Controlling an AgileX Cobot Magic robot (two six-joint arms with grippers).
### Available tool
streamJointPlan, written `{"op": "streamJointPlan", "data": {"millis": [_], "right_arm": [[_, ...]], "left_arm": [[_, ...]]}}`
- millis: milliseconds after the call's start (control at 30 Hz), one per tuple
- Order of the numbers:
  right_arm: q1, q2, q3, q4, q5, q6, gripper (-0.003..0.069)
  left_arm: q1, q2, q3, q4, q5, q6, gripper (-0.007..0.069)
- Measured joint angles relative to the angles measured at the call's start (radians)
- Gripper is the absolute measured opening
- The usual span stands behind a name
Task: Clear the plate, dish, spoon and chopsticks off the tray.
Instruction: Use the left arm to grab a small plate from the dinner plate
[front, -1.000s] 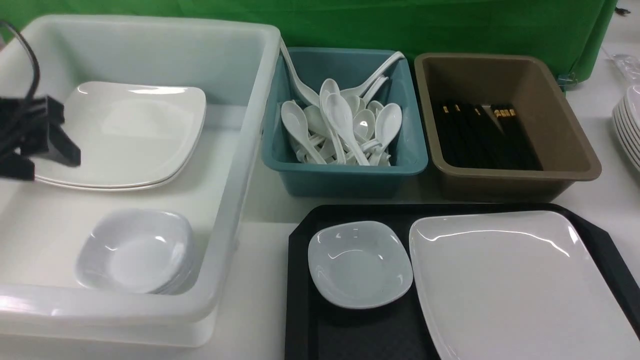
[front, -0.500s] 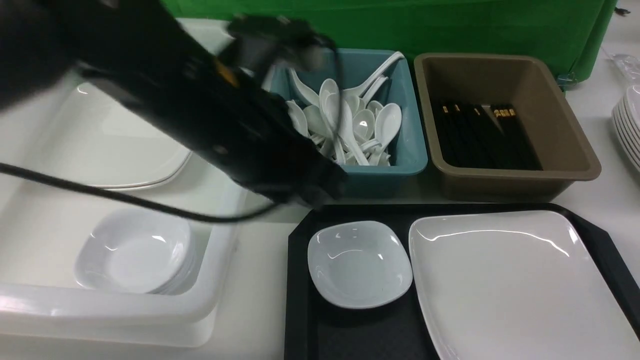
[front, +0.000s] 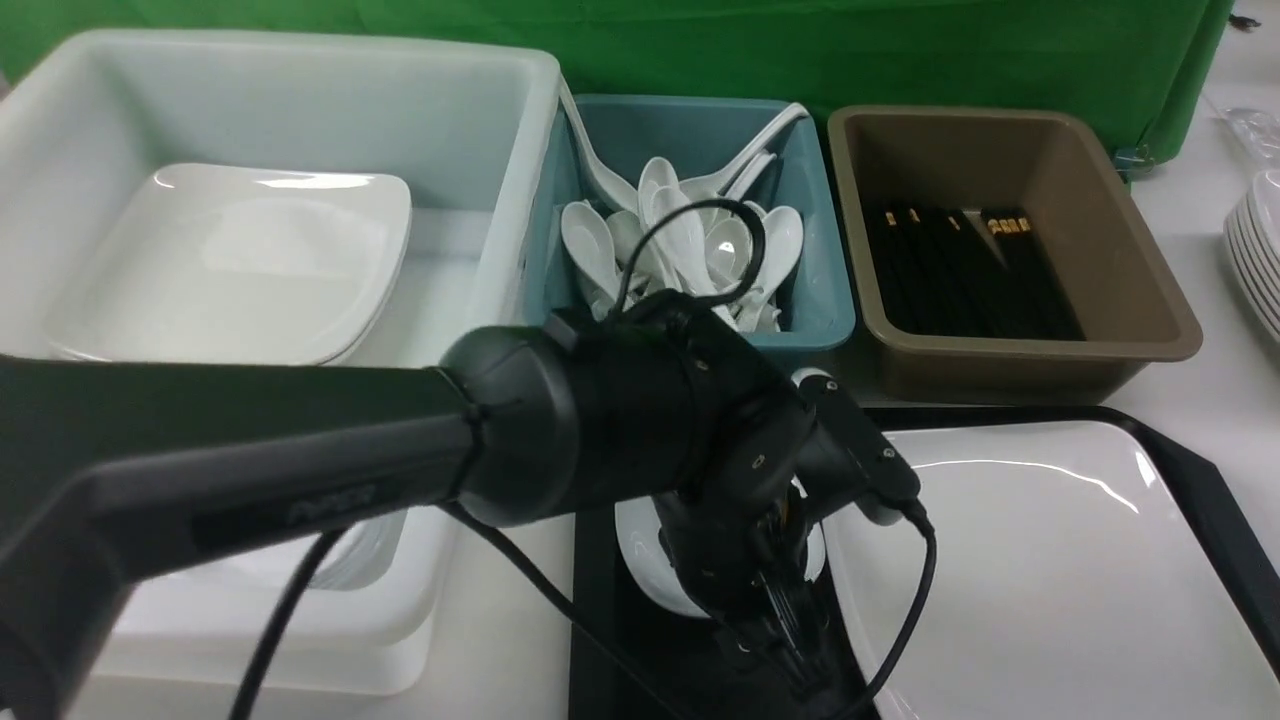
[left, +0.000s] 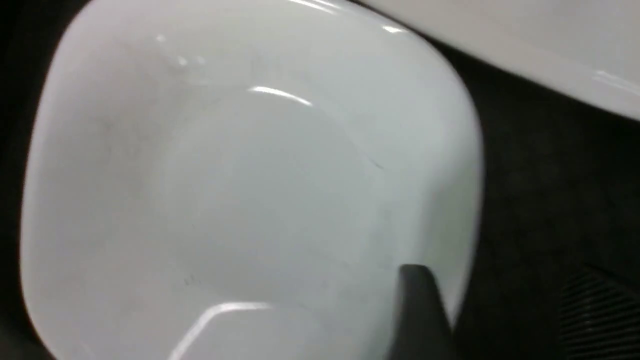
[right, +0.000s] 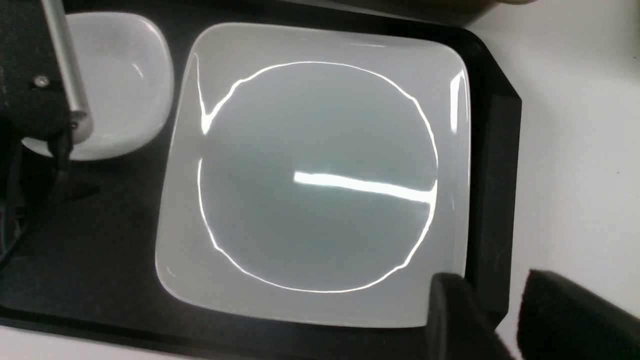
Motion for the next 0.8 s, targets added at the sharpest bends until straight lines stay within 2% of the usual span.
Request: {"op": "streamJointPlan", "data": {"millis": [100, 200, 267, 300, 367, 467, 500, 533, 567, 800], "right_arm": [[0.000, 0.000, 0.000, 0.000, 0.000, 0.000, 0.0237], [0.000, 0.000, 0.000, 0.000, 0.000, 0.000, 0.0237], [0.000, 0.000, 0.000, 0.000, 0.000, 0.000, 0.0237], [0.000, 0.000, 0.000, 0.000, 0.000, 0.000, 0.0237], [0.000, 0.000, 0.000, 0.000, 0.000, 0.000, 0.0237], [0.000, 0.000, 0.000, 0.000, 0.000, 0.000, 0.0237], [0.000, 0.000, 0.000, 0.000, 0.000, 0.000, 0.0237], [0.000, 0.000, 0.000, 0.000, 0.000, 0.000, 0.0237], [0.000, 0.000, 0.000, 0.000, 0.000, 0.000, 0.0237], [0.000, 0.000, 0.000, 0.000, 0.000, 0.000, 0.0237]], "left_arm": [[0.000, 0.031, 0.000, 0.028, -0.033, -0.001, 0.0517], [0.000, 0.049, 0.000, 0.055, -0.040, -0.011, 0.0538], [0.000, 0.059, 0.000, 0.081, -0.042, -0.050, 0.0521], [0.000, 0.060, 0.000, 0.097, -0.042, -0.074, 0.0498], [0.000, 0.061, 0.000, 0.121, -0.038, -0.117, 0.0405], [0.000, 0.061, 0.000, 0.128, -0.034, -0.129, 0.0268], [0.000, 0.061, 0.000, 0.130, -0.035, -0.127, 0.0246], [-0.002, 0.059, -0.008, 0.140, -0.045, -0.127, 0.0155], [-0.002, 0.055, -0.010, 0.144, -0.048, -0.127, 0.0122], [-0.003, -0.010, -0.017, 0.157, 0.000, -0.157, 0.0060]]}}
